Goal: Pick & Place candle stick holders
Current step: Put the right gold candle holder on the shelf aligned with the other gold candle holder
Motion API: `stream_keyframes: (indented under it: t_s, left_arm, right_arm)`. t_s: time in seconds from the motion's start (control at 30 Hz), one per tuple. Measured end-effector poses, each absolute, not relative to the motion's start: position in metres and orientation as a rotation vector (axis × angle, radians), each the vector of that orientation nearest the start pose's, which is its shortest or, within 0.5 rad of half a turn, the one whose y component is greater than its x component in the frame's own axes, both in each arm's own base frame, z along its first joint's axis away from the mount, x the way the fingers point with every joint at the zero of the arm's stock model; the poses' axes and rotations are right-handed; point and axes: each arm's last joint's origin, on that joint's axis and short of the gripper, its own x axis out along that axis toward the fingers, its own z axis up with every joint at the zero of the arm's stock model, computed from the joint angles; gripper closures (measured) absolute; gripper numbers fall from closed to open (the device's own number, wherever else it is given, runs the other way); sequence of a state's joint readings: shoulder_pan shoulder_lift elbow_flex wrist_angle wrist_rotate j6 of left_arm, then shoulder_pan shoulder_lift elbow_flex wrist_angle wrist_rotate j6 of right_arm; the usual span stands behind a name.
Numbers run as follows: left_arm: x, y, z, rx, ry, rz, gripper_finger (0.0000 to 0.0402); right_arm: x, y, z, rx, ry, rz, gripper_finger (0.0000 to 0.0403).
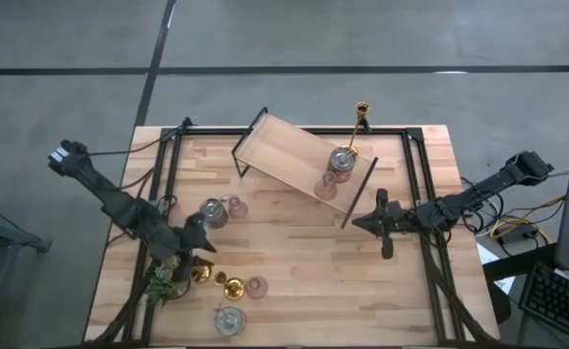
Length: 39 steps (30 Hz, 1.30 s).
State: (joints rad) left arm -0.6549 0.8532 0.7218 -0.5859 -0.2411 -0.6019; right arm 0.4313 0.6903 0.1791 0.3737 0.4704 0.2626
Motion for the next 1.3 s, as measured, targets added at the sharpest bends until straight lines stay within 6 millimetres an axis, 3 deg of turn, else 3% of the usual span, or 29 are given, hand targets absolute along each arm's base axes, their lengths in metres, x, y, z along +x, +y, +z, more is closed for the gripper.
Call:
stream_keyframes:
  t_s: [0.3, 0.6, 1.3]
  left_arm:
    - [0.143, -0.110, 0.255, -0.337, 0.661, -0.372, 0.0225]
    - [0.147, -0.113, 0.246, -0.380, 0.569, -0.430, 0.0225]
    - [0.157, -0.121, 0.248, -0.350, 0.478, -0.464, 0.0225]
  right_arm:
    - [0.144, 0.052, 0.191, 0.209, 0.119, -0.057, 0.0394]
    - [0.144, 0.052, 0.191, 0.209, 0.119, -0.057, 0.0394]
    - [0.144, 0.052, 0.191, 0.211, 0.119, -0.059, 0.0394]
